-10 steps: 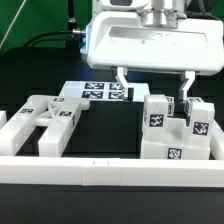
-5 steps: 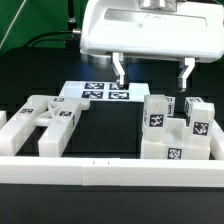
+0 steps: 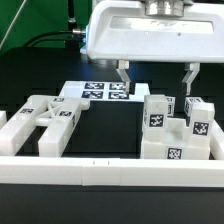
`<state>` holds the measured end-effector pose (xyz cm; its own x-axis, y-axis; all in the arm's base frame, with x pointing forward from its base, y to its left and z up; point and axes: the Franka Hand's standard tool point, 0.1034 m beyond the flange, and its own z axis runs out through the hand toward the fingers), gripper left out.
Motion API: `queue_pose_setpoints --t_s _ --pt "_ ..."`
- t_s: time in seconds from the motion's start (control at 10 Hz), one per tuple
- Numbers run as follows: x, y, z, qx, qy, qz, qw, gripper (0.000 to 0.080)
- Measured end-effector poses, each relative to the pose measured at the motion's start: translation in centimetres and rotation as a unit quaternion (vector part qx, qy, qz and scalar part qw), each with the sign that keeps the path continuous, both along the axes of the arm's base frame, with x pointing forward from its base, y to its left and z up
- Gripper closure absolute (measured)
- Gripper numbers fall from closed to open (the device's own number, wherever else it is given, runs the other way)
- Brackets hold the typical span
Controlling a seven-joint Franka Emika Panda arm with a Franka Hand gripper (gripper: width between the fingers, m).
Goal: Assemble chair
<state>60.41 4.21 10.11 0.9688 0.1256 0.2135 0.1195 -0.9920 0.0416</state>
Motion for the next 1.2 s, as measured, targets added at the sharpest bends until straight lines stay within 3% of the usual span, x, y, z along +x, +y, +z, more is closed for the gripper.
queue_pose_setpoints --t_s 0.4,0.9,1.1,1.2 --pt "-0.3 -0.1 -0.6 0.004 0.129 -0.004 0.992 0.015" --pt "0.3 -0.3 -1.4 0.001 0.096 -0.005 0.995 0.015" --pt "0.1 0.0 -1.7 0.001 0.098 -0.004 0.995 0.0436" --pt "0.2 0.0 -1.6 0.001 0.096 -0.003 0.995 0.0515"
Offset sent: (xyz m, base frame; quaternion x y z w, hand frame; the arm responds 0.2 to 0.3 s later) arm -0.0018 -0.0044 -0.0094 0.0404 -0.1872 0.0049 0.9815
